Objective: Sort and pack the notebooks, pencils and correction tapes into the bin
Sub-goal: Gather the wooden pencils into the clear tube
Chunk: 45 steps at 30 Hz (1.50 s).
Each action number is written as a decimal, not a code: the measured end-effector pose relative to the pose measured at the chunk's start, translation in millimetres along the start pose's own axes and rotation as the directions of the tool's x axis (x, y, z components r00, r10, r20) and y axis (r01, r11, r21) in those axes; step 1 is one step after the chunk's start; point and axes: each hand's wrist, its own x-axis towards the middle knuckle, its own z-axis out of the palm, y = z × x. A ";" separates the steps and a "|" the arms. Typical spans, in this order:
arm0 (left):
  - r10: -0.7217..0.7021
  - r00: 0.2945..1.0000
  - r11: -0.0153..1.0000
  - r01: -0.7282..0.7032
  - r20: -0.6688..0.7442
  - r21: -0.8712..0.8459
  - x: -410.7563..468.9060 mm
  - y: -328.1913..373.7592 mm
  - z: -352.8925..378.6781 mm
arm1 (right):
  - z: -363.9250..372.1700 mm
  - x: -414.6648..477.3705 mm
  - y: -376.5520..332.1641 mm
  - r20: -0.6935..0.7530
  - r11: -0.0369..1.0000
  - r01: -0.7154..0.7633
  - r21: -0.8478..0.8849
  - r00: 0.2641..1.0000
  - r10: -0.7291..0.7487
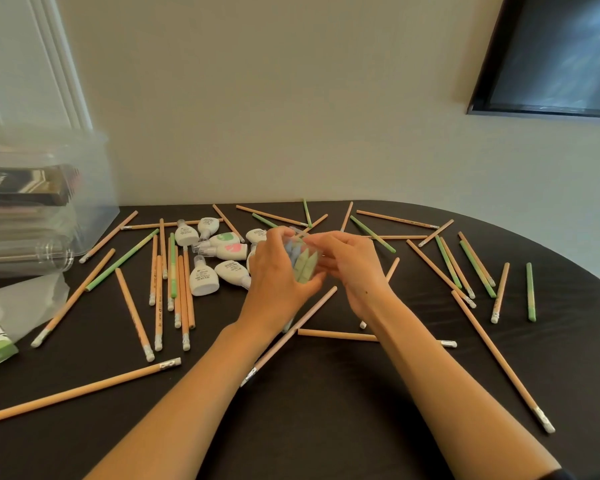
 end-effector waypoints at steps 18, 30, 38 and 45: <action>0.024 0.999 0.993 -0.022 -0.022 0.120 -0.2 1.4 -5.2 | 6.0 0.1 1.3 -0.046 0.923 0.180 -0.339 0.977 -0.208; -0.008 1.000 0.997 0.007 0.014 0.083 1.2 -3.5 -8.7 | 0.5 -4.3 4.8 0.186 0.771 0.376 -0.514 0.926 -0.328; 0.010 0.999 0.997 -0.013 0.047 0.080 1.6 -1.1 -11.0 | -4.5 -3.9 8.9 0.086 0.941 0.207 -0.269 0.978 -0.190; -0.030 0.999 0.998 0.031 -0.031 0.050 1.6 -6.3 -15.2 | 1.5 -8.4 10.4 0.152 0.956 0.213 -0.202 0.971 -0.184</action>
